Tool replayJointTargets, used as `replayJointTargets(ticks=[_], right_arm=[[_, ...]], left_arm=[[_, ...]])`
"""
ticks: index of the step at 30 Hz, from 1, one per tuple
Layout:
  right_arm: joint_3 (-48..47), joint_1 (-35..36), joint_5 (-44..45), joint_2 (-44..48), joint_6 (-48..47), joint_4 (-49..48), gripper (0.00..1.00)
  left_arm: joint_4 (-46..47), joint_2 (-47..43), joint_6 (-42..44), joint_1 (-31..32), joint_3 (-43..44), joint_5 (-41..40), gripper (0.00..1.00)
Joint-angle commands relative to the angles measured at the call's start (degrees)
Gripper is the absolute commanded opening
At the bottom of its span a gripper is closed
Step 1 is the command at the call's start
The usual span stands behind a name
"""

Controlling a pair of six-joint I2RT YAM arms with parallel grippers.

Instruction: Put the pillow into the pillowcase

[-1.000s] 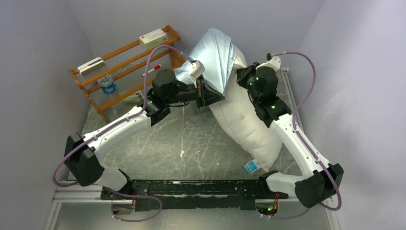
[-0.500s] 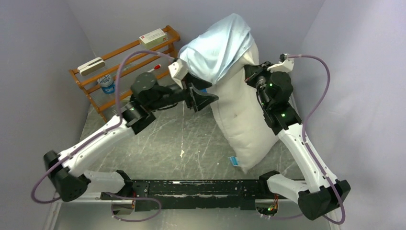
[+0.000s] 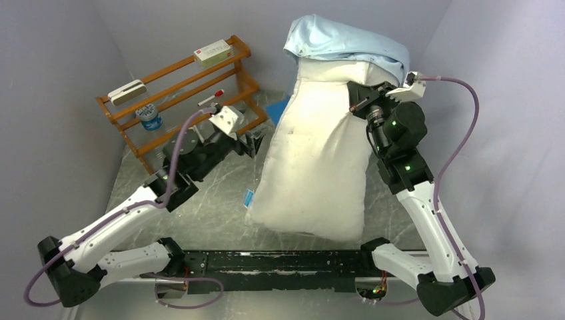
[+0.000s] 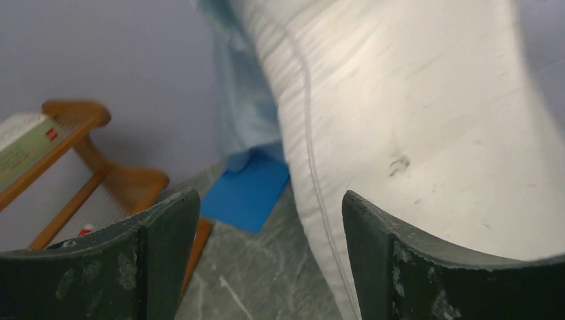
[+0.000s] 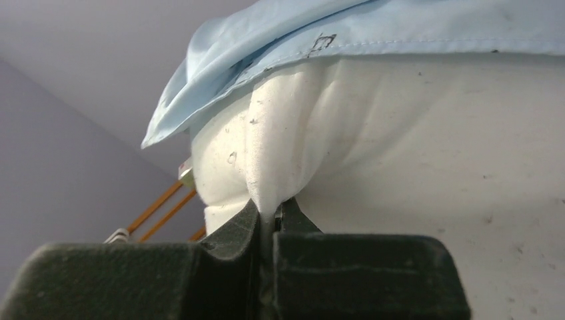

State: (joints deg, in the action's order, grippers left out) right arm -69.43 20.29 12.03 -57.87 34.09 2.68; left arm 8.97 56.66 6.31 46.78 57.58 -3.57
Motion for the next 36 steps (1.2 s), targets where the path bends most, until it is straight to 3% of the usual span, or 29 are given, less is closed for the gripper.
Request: replayJointTargets(ticks=[1, 5, 12, 17, 22, 36], right_arm=[[-3.1, -0.4, -4.3, 4.5, 1.2, -10.9, 0.0], [-2.1, -0.4, -5.7, 6.2, 0.1, -10.6, 0.0], [-2.3, -0.4, -7.9, 8.5, 0.5, -9.0, 0.0], [-0.5, -0.4, -10.9, 10.2, 4.8, -10.3, 0.0], [1.9, -0.4, -12.8, 11.1, 10.3, -13.5, 0.0], [3.4, -0.4, -17.9, 10.2, 17.6, -19.1, 0.0]], left_arm=[[6.8, 4.0, 0.9, 0.2, 0.3, -12.0, 0.81], [3.9, 10.9, -4.9, -1.6, 7.2, -12.2, 0.79], [19.4, 12.3, -16.3, -11.1, 3.0, 1.2, 0.74], [32.3, 11.6, -13.8, -11.7, -0.4, 11.2, 0.76], [31.7, 13.1, -12.4, -11.7, 1.3, 14.6, 0.78], [35.2, 14.7, -10.8, -11.7, 0.6, 6.2, 0.77]])
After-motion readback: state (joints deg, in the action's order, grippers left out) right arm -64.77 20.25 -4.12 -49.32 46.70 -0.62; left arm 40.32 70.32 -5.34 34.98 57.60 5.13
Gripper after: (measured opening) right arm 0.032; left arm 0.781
